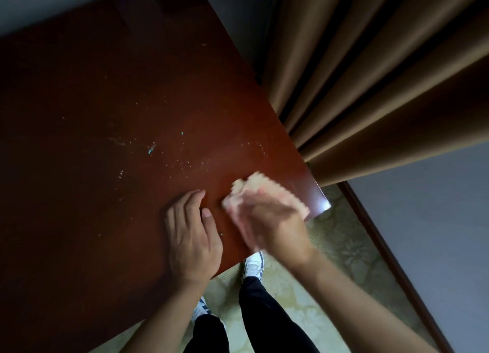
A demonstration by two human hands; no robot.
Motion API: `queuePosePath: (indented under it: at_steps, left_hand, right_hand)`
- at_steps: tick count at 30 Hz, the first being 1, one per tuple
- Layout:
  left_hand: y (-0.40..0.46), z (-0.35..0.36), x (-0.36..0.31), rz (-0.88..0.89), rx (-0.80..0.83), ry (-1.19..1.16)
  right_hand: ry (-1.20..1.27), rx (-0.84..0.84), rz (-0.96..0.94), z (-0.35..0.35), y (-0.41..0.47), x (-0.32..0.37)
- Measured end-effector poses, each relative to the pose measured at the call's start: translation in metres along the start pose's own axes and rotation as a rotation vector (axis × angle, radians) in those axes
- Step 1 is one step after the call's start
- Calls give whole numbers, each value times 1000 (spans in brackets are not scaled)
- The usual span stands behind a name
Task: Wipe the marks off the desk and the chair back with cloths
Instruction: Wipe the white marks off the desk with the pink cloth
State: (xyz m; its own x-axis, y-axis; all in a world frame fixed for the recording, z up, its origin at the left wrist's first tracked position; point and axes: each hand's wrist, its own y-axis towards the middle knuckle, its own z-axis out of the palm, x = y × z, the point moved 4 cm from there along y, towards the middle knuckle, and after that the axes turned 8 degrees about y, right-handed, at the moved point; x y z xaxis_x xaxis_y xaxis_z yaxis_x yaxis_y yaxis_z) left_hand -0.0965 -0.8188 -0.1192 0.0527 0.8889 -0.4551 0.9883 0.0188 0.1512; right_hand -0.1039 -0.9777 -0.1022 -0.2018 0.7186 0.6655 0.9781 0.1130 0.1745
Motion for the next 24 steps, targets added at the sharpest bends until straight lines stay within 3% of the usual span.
queuePosePath:
  at_steps: [3, 5, 7, 10, 11, 13, 17, 18, 21, 24]
  left_hand:
    - [1, 0, 0, 16, 10, 6]
    - [-1, -1, 0, 14, 6, 13]
    - [-1, -1, 1, 16, 9, 24]
    - [2, 0, 1, 19, 13, 40]
    - [2, 1, 1, 26, 17, 46]
    - [2, 1, -1, 26, 17, 43]
    - [0, -2, 3, 3, 4, 44]
    - [0, -2, 3, 7, 2, 38]
    - [0, -1, 1, 21, 2, 42]
    - [0, -1, -1, 18, 11, 22]
  right_hand:
    - [7, -300, 273, -42, 21, -39]
    - [72, -427, 323, -49, 23, -36]
    - [115, -305, 262, -31, 13, -13]
    - [13, -129, 13, -13, -11, 10]
    - [1, -94, 28, -16, -9, 2]
    - [-37, -133, 171, -30, 8, -24]
    - [-40, -480, 384, -71, 39, -48]
    - [18, -440, 354, -65, 36, -37]
    - [157, -110, 99, -12, 3, 19]
    - [102, -108, -80, 20, -16, 24]
